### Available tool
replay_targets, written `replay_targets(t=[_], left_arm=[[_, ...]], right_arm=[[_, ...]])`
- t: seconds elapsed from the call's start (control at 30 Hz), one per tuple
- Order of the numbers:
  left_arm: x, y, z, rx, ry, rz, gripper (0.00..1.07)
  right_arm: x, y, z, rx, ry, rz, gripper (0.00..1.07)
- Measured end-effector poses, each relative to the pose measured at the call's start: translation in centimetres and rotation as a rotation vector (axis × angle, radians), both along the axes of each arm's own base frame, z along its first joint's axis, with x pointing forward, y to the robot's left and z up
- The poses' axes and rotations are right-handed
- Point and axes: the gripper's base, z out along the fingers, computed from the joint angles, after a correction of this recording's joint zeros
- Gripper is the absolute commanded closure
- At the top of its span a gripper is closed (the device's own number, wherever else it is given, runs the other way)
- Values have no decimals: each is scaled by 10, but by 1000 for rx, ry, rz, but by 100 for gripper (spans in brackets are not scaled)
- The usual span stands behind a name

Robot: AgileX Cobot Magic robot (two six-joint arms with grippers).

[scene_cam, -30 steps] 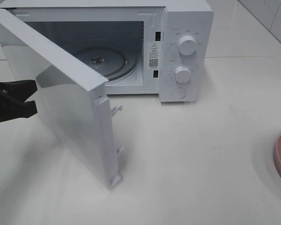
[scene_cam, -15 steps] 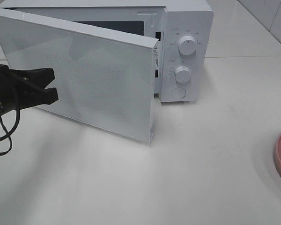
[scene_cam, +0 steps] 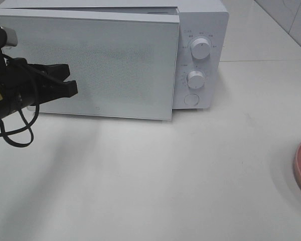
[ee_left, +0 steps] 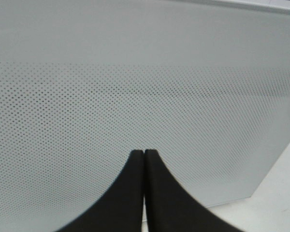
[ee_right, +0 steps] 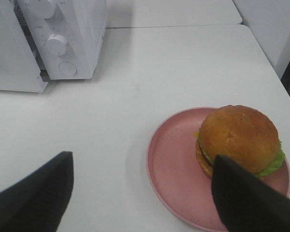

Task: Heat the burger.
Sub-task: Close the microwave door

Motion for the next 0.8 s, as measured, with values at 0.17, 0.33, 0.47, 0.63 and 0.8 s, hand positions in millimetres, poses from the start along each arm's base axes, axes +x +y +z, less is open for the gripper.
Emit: replay_targets(t=[0.17,0.33,0.47,0.63,0.8], left_arm=[[5,-2,-1,-4,2,0,107],[10,-10,-3,-14,7,-10,107],[13,-22,-5,-19,5,-35,107],[18,-30,-6,-22,6,-34,107],[31,-36,-5,-26,10,-22,107]], right_arm=[[0,0,0,0,0,0,32],[0,0,0,0,0,0,32],[0,0,0,0,0,0,32],[0,0,0,0,0,0,32],[0,0,0,0,0,0,32]])
